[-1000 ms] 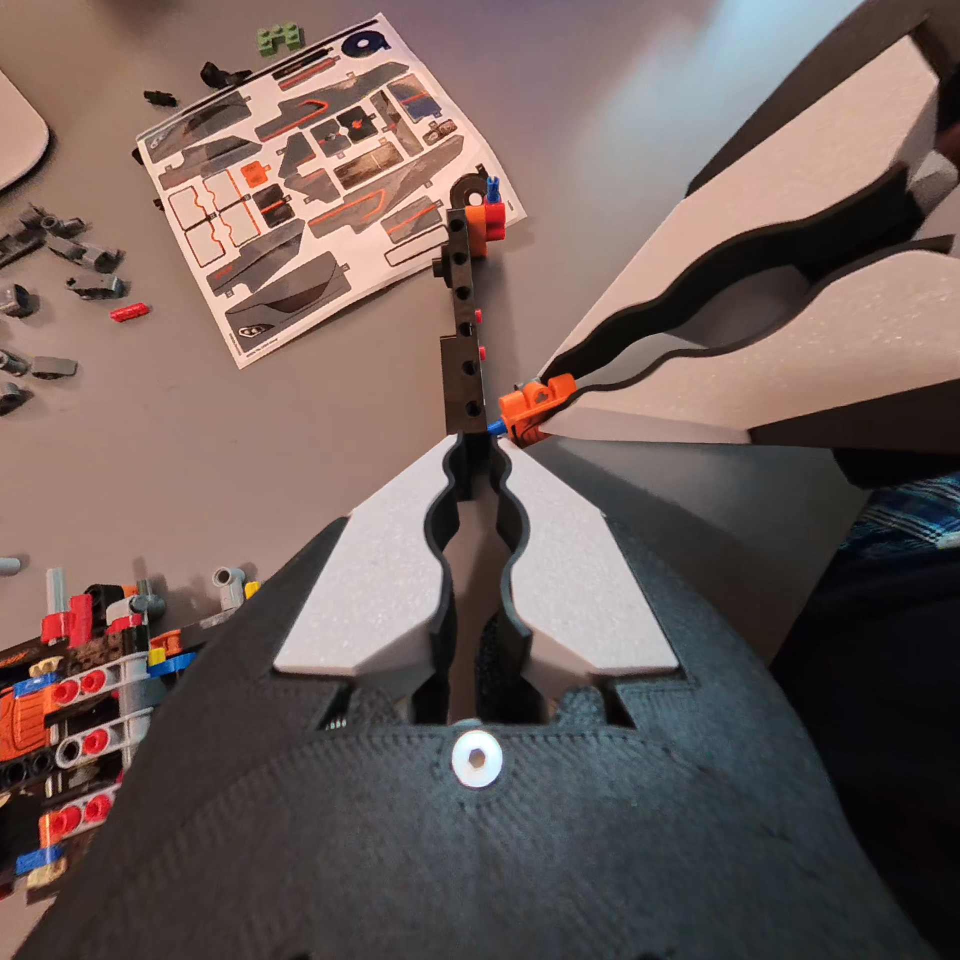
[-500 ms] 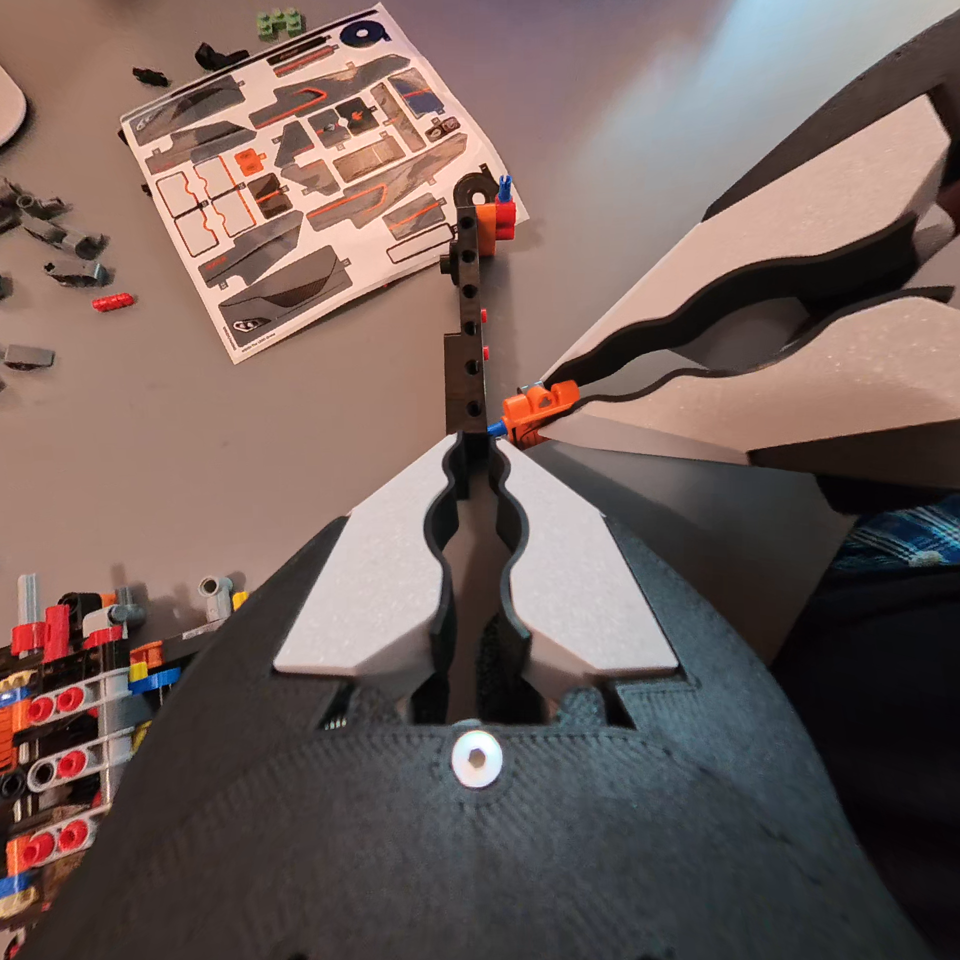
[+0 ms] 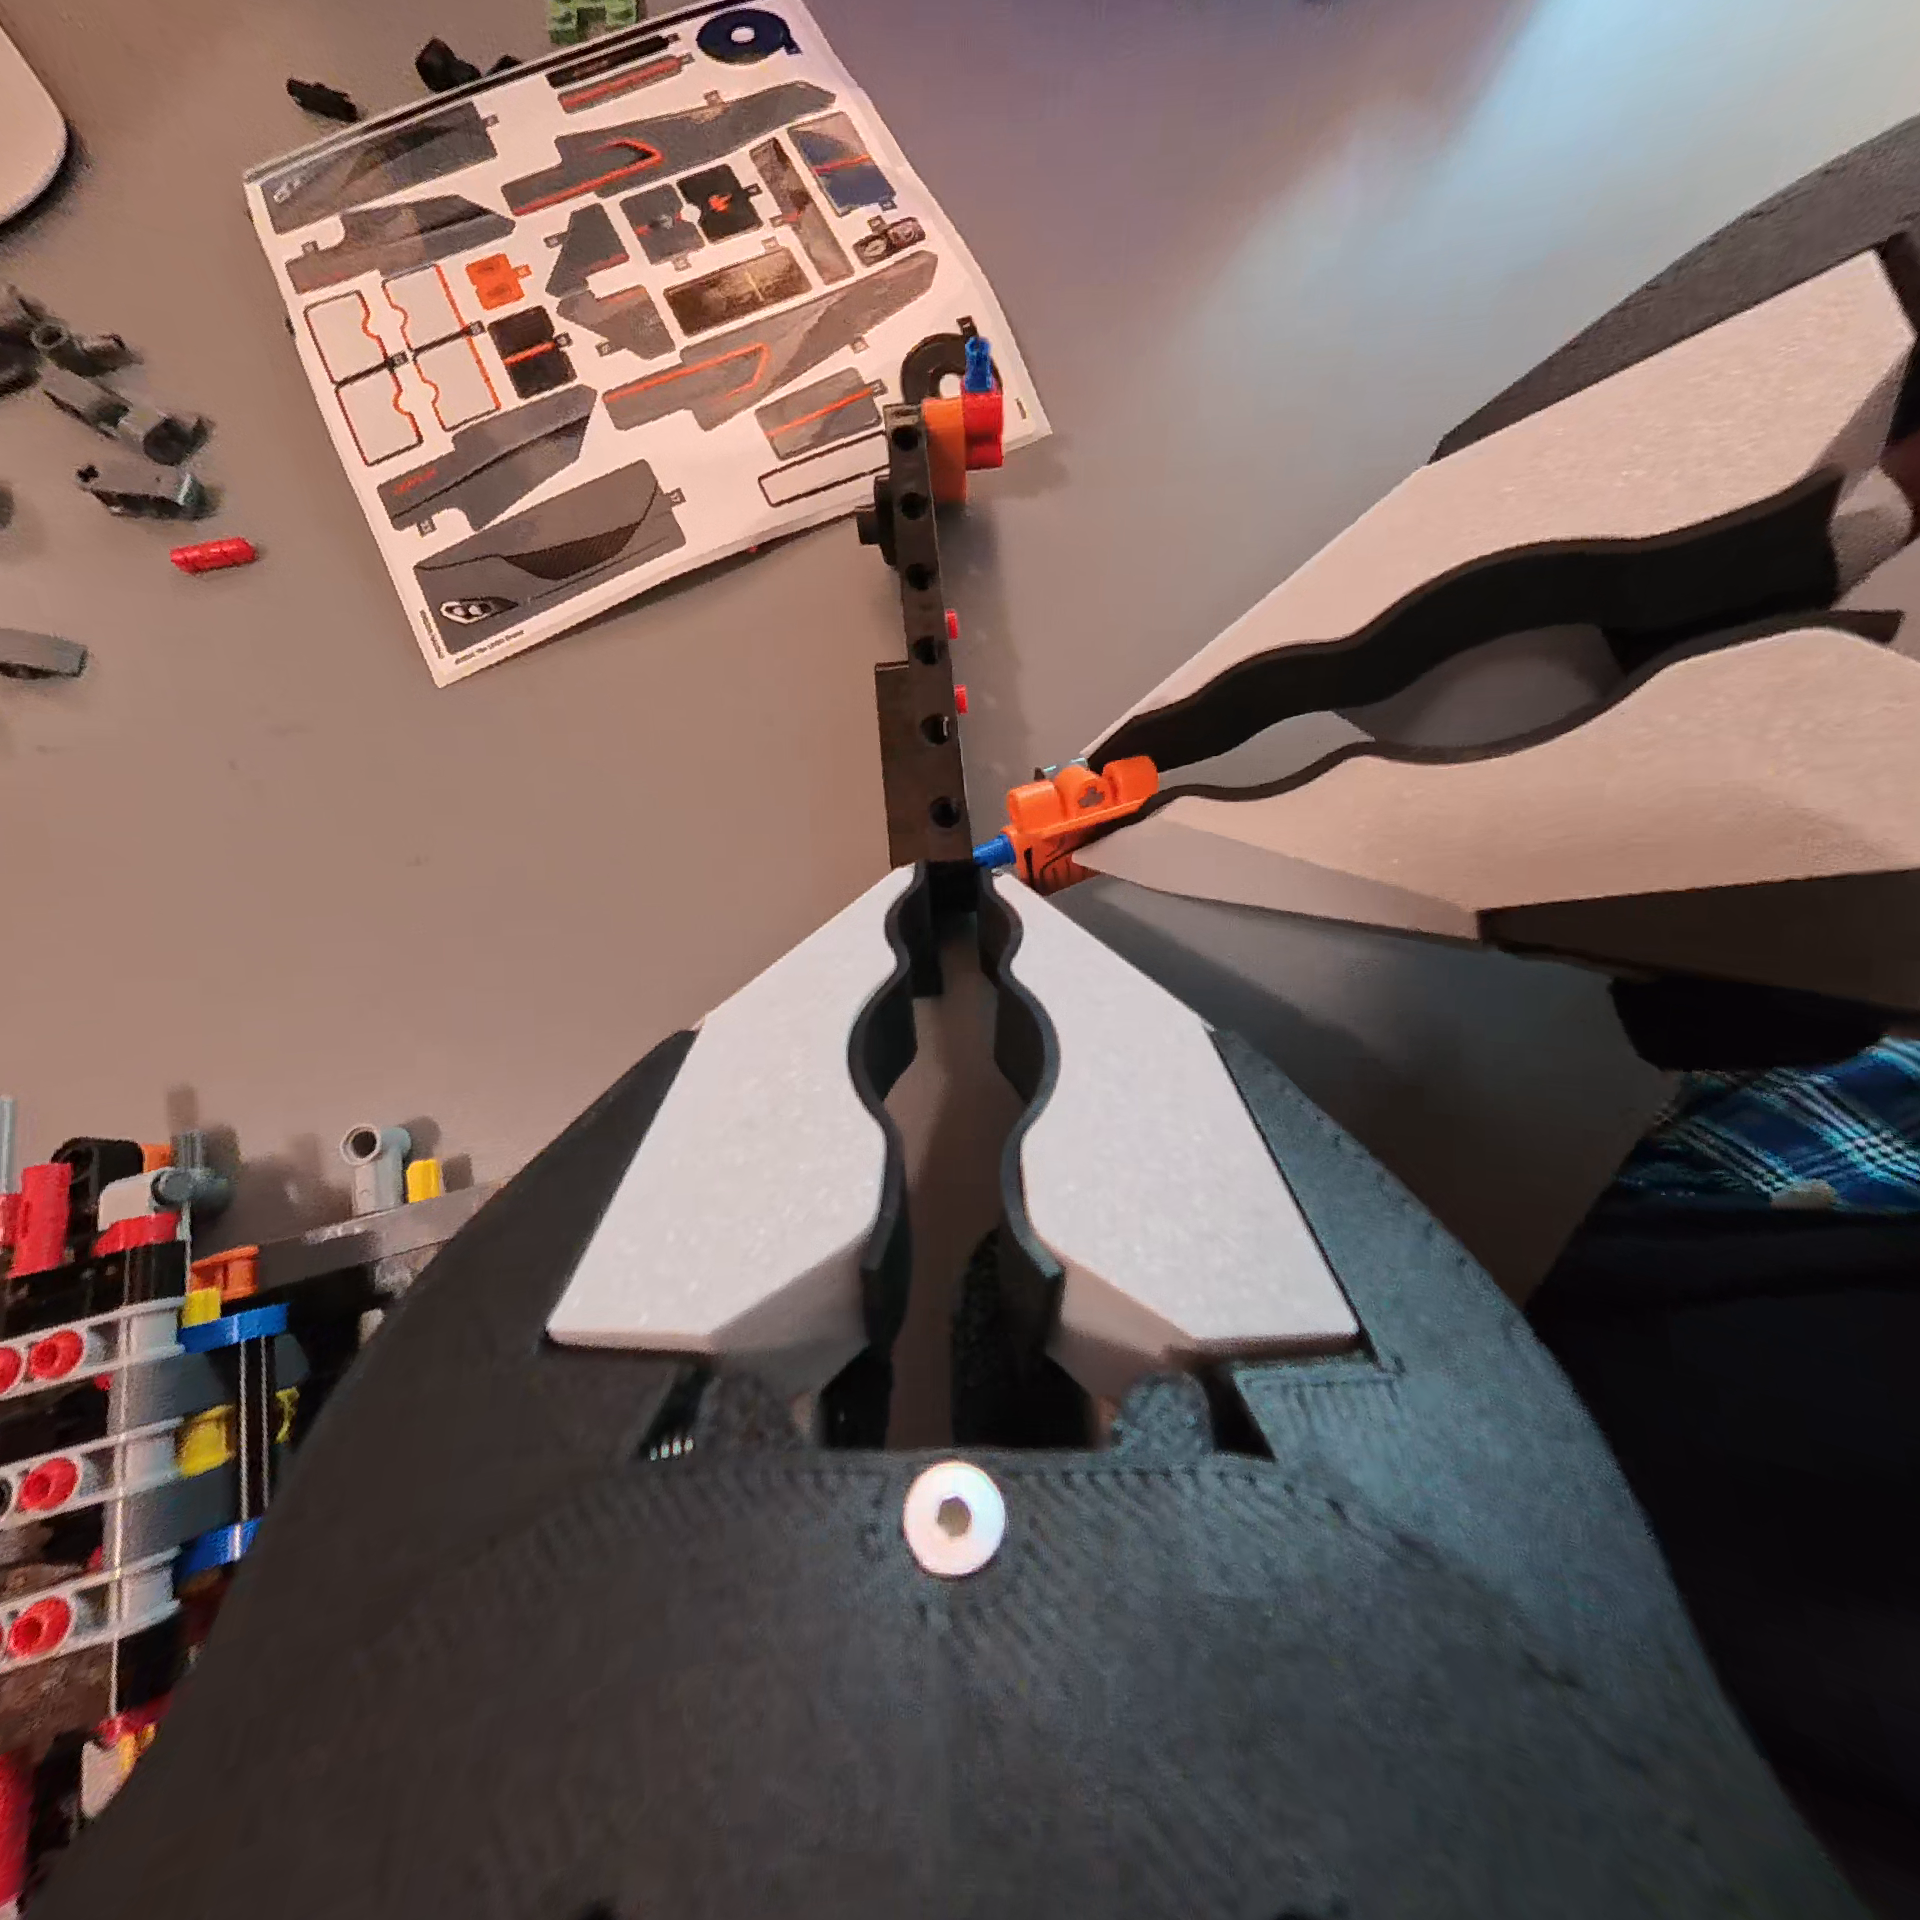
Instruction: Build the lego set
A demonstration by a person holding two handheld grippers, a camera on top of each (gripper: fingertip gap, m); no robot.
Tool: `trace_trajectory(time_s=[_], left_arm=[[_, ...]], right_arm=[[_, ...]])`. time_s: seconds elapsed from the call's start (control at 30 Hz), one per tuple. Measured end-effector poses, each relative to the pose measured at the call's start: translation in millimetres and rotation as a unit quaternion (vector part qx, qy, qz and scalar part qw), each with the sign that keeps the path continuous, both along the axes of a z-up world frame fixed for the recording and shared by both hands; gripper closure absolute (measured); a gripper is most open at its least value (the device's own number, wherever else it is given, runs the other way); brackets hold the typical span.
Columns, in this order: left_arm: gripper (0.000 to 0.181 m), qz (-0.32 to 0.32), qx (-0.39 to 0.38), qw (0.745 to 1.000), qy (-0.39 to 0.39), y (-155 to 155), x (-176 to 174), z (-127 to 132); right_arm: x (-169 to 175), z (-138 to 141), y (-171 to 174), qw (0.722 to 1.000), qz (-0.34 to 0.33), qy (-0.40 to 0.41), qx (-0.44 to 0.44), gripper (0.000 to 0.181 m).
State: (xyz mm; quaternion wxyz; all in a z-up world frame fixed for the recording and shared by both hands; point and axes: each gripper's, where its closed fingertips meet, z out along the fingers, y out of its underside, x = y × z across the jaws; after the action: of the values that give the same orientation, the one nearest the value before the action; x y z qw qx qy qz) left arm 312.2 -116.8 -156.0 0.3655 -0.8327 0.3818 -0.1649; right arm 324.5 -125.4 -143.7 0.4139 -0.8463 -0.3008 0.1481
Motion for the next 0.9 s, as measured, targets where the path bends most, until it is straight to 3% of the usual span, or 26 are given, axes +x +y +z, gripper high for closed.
trace_trajectory(time_s=[0.03,0.2,0.33,0.43,0.7,0.9], left_arm=[[0.174,0.001,-0.002,1.000,0.002,0.0,1.0,-0.1],[0.172,-0.020,-0.003,1.000,-0.006,-0.8,5.0,2.0],[0.165,-0.075,-0.040,0.996,-0.041,-15.6,10.5,4.7],[0.167,-0.066,-0.026,0.997,-0.014,-7.6,-0.1,-0.4],[0.162,-0.085,0.005,0.996,-0.012,11.7,-13.1,21.1],[0.172,-0.141,0.011,0.990,0.024,10.0,-5.1,7.0]], right_arm=[[1.2,-0.1,0.0,1.000,-0.003,0.003,-0.002,0.173],[6.1,0.2,-1.2,1.000,-0.011,0.012,-0.005,0.173],[7.0,1.7,0.0,1.000,-0.012,0.020,-0.005,0.173],[5.2,-0.1,-1.7,1.000,-0.002,0.018,-0.007,0.173],[1.6,-3.4,1.5,0.999,0.011,0.026,-0.035,0.173],[-2.6,-5.1,6.6,0.995,0.009,0.070,-0.070,0.173]])
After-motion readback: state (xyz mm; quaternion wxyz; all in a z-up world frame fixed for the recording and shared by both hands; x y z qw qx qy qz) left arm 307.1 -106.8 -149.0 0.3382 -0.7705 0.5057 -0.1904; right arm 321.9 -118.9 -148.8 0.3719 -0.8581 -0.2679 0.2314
